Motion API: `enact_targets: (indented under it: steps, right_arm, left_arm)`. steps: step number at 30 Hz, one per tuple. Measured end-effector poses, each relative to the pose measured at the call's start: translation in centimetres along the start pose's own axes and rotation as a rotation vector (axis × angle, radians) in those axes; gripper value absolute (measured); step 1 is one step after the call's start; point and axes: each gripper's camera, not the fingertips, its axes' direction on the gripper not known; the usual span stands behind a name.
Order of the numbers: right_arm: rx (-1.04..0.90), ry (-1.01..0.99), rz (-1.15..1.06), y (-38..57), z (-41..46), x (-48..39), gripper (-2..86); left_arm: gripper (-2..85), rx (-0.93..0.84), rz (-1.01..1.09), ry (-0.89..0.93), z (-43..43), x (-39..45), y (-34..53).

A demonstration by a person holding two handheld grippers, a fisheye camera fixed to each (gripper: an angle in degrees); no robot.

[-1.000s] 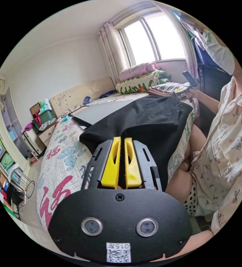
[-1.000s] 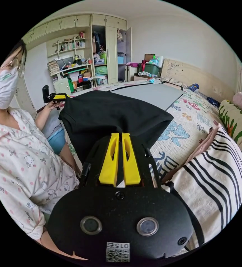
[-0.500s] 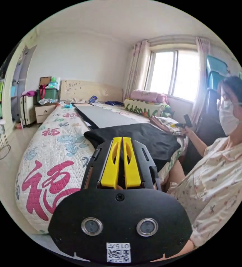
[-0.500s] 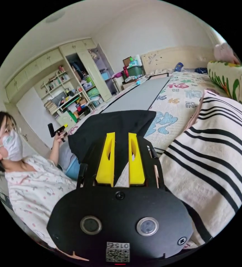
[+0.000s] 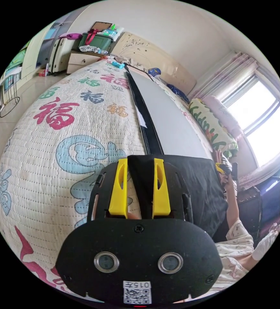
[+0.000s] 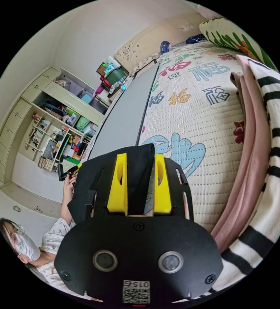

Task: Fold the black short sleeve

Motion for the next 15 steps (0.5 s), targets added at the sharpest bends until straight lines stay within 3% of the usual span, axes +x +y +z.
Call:
enact_targets:
  steps: [8,15]
  right_arm:
    - [0.100,-0.026,-0.006,-2.3,1.2,-1.0,3.0]
    - [0.194,0.075,-0.030,-4.9,2.6,-4.4,0.6]
  left_arm:
    - [2.5,0.082,0.062,0.081,-0.6,-2.5,-2.3]
    - [1.6,0.190,0.145,0.050,-2.4,-1.5,-4.9]
